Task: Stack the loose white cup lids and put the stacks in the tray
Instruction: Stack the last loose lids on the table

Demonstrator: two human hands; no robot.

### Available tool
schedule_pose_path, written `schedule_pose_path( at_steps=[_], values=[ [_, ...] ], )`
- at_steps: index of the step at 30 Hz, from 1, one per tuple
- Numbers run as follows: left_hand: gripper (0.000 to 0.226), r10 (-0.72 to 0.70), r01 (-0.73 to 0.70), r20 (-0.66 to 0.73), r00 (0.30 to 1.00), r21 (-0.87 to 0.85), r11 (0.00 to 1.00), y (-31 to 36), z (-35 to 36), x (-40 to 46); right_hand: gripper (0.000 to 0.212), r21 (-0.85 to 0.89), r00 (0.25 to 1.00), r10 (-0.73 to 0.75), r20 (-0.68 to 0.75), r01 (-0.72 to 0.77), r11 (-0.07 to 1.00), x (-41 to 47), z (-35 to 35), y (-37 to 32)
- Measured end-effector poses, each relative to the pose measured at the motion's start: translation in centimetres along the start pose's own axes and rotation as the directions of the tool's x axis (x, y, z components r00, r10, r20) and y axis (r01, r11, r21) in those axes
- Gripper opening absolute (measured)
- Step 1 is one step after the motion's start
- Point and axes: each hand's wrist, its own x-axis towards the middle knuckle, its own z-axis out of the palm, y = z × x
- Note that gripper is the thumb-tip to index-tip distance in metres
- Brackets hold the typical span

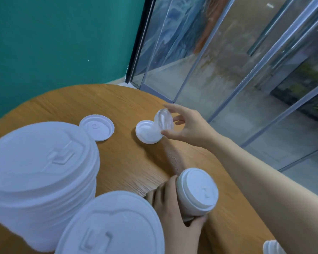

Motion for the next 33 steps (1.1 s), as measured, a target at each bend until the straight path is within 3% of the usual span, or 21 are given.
schedule_pose_path(
  at_steps=[1,2,3,4,6,20,26,30,33],
  values=[
    [0.101,0.001,0.029,0.162,0.987,-0.18,0.983,-2.1,-1.7,2.6,0.077,0.043,0.999,0.0,-0.034,0.001,0.999,-0.5,-0.2,0.4],
    [0.101,-0.038,0.122,0.219,0.975,-0.382,0.916,-1.6,-2.6,3.1,0.077,0.08,0.998,0.005,-0.067,0.0,0.997,-1.1,-0.3,0.9],
    [0.1,-0.114,0.167,0.162,0.98,-0.364,0.917,-1.6,-2.5,2.8,0.077,0.098,0.995,0.013,-0.095,-0.004,0.995,-1.7,-0.3,1.4],
    [0.1,-0.155,0.221,0.207,0.966,-0.355,0.908,-2.2,-3.1,3.3,0.077,0.101,0.993,0.023,-0.114,-0.012,0.995,-2.3,-0.2,2.0],
    [0.1,-0.147,0.242,0.272,0.951,-0.36,0.901,-1.5,-3.3,3.2,0.075,0.086,0.991,0.054,-0.12,-0.044,0.995,-3.5,0.0,3.3],
    [0.1,-0.113,0.187,0.21,0.971,-0.375,0.908,-1.7,-3.0,3.8,0.062,-0.059,0.942,0.309,-0.129,-0.319,0.946,-8.1,-0.4,8.4],
    [0.098,-0.125,0.189,0.183,0.975,-0.393,0.9,-1.8,-2.9,3.5,0.086,-0.109,0.915,0.385,-0.12,-0.398,0.911,-9.7,0.3,9.6],
    [0.089,-0.134,0.201,0.184,0.974,-0.416,0.887,-2.2,-2.7,3.5,0.083,-0.103,0.914,0.381,-0.141,-0.396,0.913,-9.7,0.7,9.2],
    [0.098,-0.156,0.237,0.22,0.963,-0.41,0.881,-2.2,-2.6,3.4,0.079,-0.125,0.9,0.403,-0.165,-0.424,0.897,-10.1,0.7,9.3]
  ],
)
